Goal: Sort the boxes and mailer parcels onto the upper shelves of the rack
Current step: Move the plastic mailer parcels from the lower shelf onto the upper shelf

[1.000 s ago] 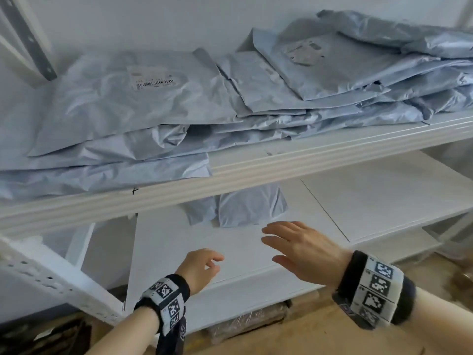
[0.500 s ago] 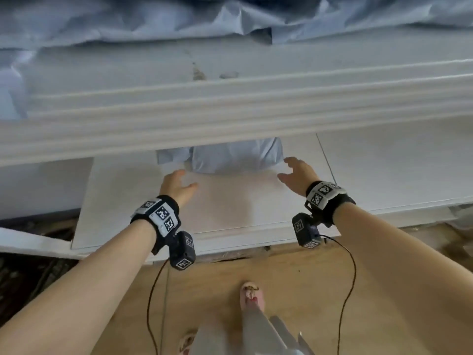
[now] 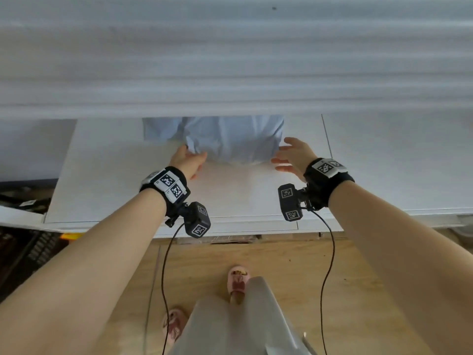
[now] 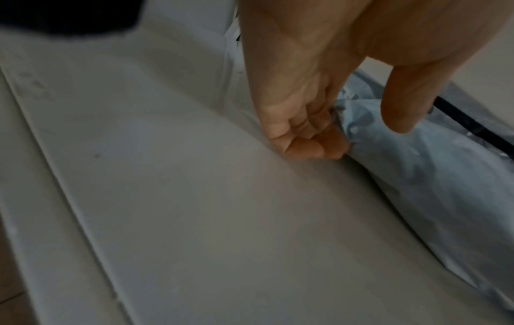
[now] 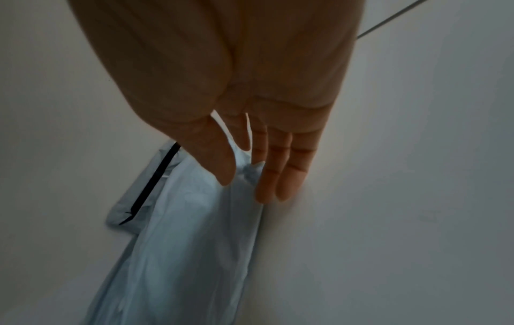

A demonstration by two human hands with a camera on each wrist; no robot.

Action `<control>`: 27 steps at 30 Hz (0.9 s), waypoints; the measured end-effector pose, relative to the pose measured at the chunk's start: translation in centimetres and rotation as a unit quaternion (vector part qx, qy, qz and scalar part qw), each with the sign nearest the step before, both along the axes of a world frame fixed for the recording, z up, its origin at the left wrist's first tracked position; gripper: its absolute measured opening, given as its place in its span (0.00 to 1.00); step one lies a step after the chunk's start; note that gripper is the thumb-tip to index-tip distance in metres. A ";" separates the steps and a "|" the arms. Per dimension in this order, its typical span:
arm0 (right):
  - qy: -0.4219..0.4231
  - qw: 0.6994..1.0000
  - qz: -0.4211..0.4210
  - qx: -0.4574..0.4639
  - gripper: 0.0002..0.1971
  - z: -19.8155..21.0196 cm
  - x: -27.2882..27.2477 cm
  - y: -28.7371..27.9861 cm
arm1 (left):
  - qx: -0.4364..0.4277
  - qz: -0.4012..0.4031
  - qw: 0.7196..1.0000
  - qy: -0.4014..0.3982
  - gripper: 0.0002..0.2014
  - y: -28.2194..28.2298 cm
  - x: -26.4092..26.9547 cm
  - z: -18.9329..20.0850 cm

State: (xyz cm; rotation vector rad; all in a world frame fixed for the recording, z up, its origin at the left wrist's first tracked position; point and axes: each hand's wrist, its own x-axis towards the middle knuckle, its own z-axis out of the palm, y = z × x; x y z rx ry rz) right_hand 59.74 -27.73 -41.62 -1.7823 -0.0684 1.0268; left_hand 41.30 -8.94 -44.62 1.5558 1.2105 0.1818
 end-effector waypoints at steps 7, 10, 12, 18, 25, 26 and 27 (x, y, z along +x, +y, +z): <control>-0.024 0.998 0.037 -0.048 0.23 -1.1 0.1 -1.6 | -0.058 0.076 0.995 -0.006 0.16 0.1 -1.6 -1.0; -0.057 0.994 0.067 -0.067 0.03 -0.9 -0.7 -1.3 | -0.100 0.099 0.989 -0.043 0.14 -0.1 -1.9 -0.5; -0.070 0.990 0.091 -0.085 0.07 -0.8 -1.2 -1.2 | -0.100 0.100 0.989 -0.045 0.11 -0.6 -2.2 -0.1; -0.153 0.933 0.267 -0.187 0.07 -0.3 -2.0 -5.3 | 0.118 0.056 0.989 0.077 0.18 -1.9 -3.2 0.9; -0.172 0.918 0.269 -0.236 0.07 0.1 -2.1 -12.6 | 0.114 -0.081 0.986 0.089 0.34 -4.5 -1.4 0.7; -0.168 0.917 0.270 -0.239 0.07 0.0 -2.0 -13.1 | 0.116 -0.095 0.986 0.079 0.31 -5.1 -0.7 0.8; -0.160 0.918 0.271 -0.241 0.07 0.0 -1.8 -13.6 | 0.118 -0.108 0.984 0.075 0.27 -5.7 0.0 0.9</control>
